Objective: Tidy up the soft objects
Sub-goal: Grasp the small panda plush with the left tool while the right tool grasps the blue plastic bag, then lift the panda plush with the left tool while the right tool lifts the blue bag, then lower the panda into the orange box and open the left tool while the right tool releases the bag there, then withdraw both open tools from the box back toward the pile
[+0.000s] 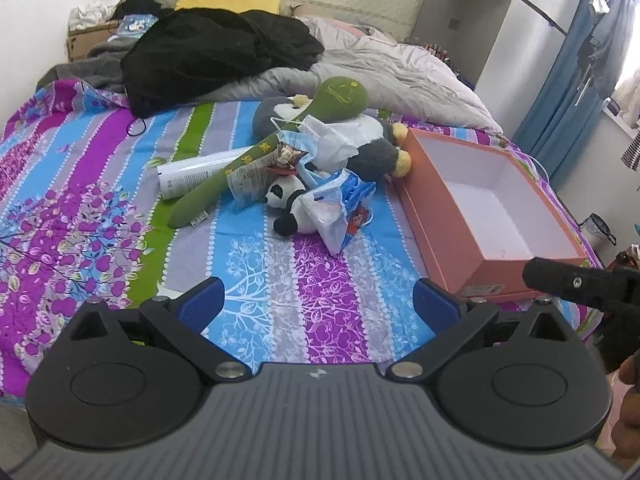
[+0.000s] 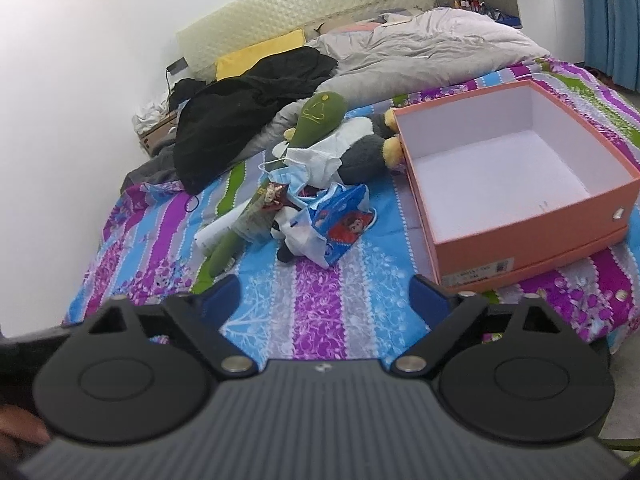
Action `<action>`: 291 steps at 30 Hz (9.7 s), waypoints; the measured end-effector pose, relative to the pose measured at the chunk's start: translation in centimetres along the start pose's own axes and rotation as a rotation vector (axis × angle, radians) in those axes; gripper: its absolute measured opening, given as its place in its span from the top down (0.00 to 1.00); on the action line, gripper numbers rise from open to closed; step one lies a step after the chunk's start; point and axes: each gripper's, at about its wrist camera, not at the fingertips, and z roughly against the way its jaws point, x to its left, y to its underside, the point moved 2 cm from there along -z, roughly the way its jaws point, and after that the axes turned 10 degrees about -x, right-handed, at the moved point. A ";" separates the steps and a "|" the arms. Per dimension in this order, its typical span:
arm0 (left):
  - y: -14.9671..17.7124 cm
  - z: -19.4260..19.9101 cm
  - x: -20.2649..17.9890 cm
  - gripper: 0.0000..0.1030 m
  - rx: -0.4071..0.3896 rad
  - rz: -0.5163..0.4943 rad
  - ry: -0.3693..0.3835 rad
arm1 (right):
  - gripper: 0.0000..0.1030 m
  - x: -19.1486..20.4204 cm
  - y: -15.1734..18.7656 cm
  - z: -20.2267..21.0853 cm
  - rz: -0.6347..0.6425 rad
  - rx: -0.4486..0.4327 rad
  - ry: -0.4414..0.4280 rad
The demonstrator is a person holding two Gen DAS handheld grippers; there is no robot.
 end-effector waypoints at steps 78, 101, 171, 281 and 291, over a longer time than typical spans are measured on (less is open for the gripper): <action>7.4 -16.4 10.4 0.91 0.156 0.210 0.103 | 0.88 -1.0 5.5 -18.6 0.144 0.219 0.006; 4.9 -17.1 6.8 0.44 0.122 0.196 -0.006 | 0.45 -0.8 6.9 -18.8 0.266 0.221 -0.049; -15.0 -20.2 -21.7 0.56 0.086 -0.199 0.373 | 0.89 -12.4 -16.8 -8.8 0.167 -0.160 0.225; 1.3 -5.6 2.2 0.44 -0.013 -0.060 0.074 | 0.66 0.6 4.8 -4.7 0.284 -0.094 -0.024; -0.5 -10.6 4.7 0.37 -0.004 -0.068 0.000 | 0.66 0.4 4.7 -9.1 0.288 -0.055 -0.014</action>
